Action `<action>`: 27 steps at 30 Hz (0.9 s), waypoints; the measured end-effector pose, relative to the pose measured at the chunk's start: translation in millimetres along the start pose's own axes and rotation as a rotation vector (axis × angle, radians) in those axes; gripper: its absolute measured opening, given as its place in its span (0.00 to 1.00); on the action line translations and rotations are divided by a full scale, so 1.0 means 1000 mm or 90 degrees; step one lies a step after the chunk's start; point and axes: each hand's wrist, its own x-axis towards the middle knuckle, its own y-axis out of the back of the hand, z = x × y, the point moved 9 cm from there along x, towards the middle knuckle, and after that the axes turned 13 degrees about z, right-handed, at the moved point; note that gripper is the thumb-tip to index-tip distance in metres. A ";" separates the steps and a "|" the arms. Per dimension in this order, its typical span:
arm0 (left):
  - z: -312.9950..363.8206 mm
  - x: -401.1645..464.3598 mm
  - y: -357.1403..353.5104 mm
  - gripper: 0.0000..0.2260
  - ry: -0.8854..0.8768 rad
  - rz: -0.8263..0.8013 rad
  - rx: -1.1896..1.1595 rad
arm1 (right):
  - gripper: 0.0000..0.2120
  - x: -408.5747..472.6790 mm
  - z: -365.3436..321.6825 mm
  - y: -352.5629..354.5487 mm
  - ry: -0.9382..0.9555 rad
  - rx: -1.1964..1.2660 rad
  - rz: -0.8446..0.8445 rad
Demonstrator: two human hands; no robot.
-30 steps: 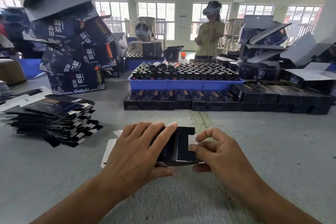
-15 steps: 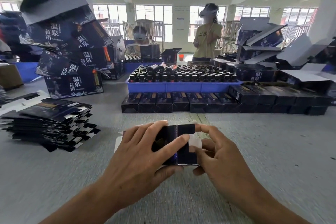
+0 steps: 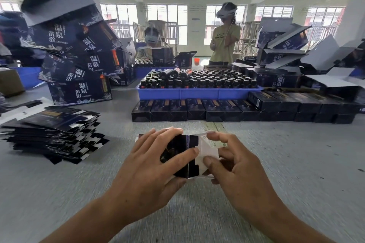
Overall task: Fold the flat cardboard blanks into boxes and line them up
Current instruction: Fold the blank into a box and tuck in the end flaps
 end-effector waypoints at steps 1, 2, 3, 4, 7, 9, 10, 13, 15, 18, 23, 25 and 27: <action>0.000 0.000 0.000 0.30 -0.001 0.001 0.006 | 0.21 0.000 0.000 0.000 -0.001 -0.002 0.004; -0.001 -0.001 0.000 0.30 0.001 0.000 0.008 | 0.21 0.000 0.001 0.001 -0.003 -0.002 0.008; -0.002 -0.001 -0.001 0.31 0.005 -0.002 0.009 | 0.21 0.000 0.001 0.001 -0.004 -0.003 0.014; -0.003 -0.001 -0.001 0.31 0.009 -0.004 0.009 | 0.21 0.000 0.001 0.002 -0.003 -0.004 0.020; -0.004 -0.002 -0.001 0.31 0.010 -0.006 0.018 | 0.27 0.001 0.000 0.004 0.015 -0.022 0.027; -0.004 -0.002 -0.001 0.31 0.004 -0.007 0.022 | 0.30 0.000 -0.003 0.004 0.042 -0.051 0.019; -0.004 -0.003 -0.002 0.32 0.003 -0.008 0.021 | 0.29 -0.001 -0.004 0.003 0.055 -0.064 0.015; -0.002 -0.003 -0.002 0.30 0.004 -0.008 0.013 | 0.23 -0.002 -0.004 0.002 0.077 -0.089 0.010; -0.002 -0.003 -0.002 0.28 0.008 -0.003 0.007 | 0.21 -0.003 -0.004 0.003 0.087 -0.100 0.012; -0.002 -0.003 -0.003 0.24 0.000 0.002 0.008 | 0.19 -0.003 -0.005 0.001 0.102 -0.115 0.010; -0.003 -0.005 -0.007 0.25 -0.017 -0.019 0.041 | 0.17 -0.003 -0.005 -0.001 0.117 -0.132 -0.004; -0.004 -0.005 -0.008 0.27 -0.012 -0.027 0.044 | 0.15 -0.003 -0.005 -0.003 0.119 -0.130 -0.015; -0.006 -0.005 -0.007 0.26 0.002 -0.027 0.040 | 0.16 -0.003 -0.005 -0.006 0.108 -0.118 -0.037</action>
